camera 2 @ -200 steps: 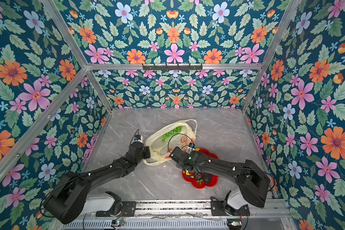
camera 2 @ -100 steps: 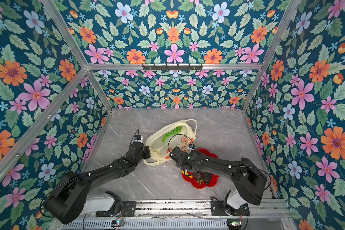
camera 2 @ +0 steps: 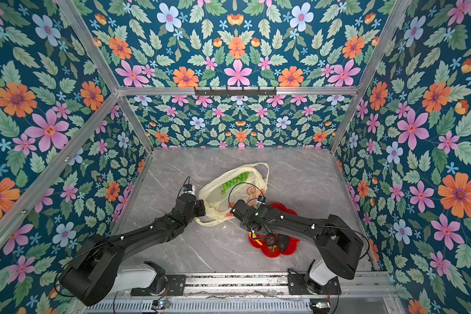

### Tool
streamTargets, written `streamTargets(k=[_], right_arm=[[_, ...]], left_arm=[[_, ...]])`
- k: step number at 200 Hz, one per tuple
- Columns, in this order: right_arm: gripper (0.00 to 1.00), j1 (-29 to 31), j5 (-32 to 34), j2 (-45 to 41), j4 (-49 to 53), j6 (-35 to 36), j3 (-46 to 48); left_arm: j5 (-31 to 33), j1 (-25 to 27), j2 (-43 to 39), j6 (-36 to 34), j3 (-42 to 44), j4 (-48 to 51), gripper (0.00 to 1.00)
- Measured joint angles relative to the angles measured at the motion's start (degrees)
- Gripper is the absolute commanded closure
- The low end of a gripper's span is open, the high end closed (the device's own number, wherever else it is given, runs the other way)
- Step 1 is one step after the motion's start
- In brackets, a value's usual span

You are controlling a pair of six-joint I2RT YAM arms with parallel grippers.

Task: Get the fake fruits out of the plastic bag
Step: 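Carry the yellow banana over the red plate and lower it onto the fruits, then open the right gripper, release the banana and raise it back over the bag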

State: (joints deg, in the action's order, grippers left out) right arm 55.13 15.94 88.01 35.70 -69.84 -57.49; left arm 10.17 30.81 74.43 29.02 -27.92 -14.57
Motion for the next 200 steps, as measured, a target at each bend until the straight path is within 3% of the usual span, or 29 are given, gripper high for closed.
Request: streamTargets(k=[31,77,126,200], right_arm=[[0.52,0.00,1.33,-1.66,1.38,0.13,-0.22],[0.52,0.00,3.19,-2.86,1.97,3.43,-2.60],[0.52,-4.68,0.00,-3.08,-2.23,14.08,-5.64],[0.51,-13.44,-9.07,11.37,-10.78,28.11,-17.59]], left_arm=[[-0.81,0.00,-0.24,-0.02,0.28,-0.24,0.95],[-1.31,0.02,-0.76,-0.70,0.48,-0.48,0.95],[-1.46,0.44,-1.27,-1.38,0.11,-0.24,0.97],[1.95,4.39,-7.32,-4.37,1.68,-0.48,1.00]])
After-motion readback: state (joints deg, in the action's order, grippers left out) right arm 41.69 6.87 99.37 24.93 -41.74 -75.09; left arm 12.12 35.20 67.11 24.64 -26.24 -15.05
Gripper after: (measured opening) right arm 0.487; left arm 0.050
